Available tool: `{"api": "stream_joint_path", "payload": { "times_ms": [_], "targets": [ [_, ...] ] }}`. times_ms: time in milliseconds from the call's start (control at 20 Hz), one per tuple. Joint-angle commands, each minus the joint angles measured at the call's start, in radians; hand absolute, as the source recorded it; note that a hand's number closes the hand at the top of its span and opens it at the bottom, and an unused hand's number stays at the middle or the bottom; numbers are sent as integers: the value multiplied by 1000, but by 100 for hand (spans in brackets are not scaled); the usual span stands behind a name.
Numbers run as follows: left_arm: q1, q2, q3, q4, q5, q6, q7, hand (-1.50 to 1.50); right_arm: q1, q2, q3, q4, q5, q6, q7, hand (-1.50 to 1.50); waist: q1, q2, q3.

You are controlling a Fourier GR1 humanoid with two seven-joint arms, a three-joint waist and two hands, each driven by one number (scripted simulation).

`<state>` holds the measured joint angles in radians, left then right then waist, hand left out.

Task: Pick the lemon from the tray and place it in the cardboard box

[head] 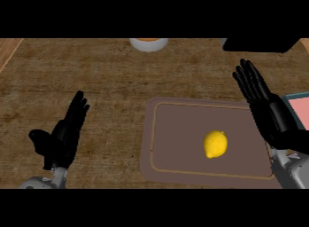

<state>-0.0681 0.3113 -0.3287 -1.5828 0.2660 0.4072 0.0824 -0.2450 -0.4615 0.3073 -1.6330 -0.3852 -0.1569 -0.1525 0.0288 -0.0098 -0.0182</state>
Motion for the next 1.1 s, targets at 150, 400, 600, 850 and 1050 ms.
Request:
{"api": "stream_joint_path", "payload": {
  "times_ms": [150, 400, 600, 850, 1050],
  "targets": [
    [18, 109, 135, -25, 75, -72, 20, 0, 106, 19, -63, -83, 100, -335, 215, -150, -51, -2, 14],
    [61, 115, 172, -30, 131, -80, 51, 0, 191, -93, -239, -48, 329, -650, 177, -150, -120, -19, 9],
    [93, 179, 220, -34, 192, -198, 34, 0, 319, -49, -61, -243, 567, -803, 178, -150, -66, -5, 11],
    [86, 200, 241, -45, 199, -206, 55, 0, 424, -184, 62, -380, 765, -705, 460, -150, -62, 0, 5],
    [85, 206, 249, -61, 210, -219, 51, 0, 503, -307, 77, -326, 832, -546, 640, -150, -55, 6, -2]
  ]
}}
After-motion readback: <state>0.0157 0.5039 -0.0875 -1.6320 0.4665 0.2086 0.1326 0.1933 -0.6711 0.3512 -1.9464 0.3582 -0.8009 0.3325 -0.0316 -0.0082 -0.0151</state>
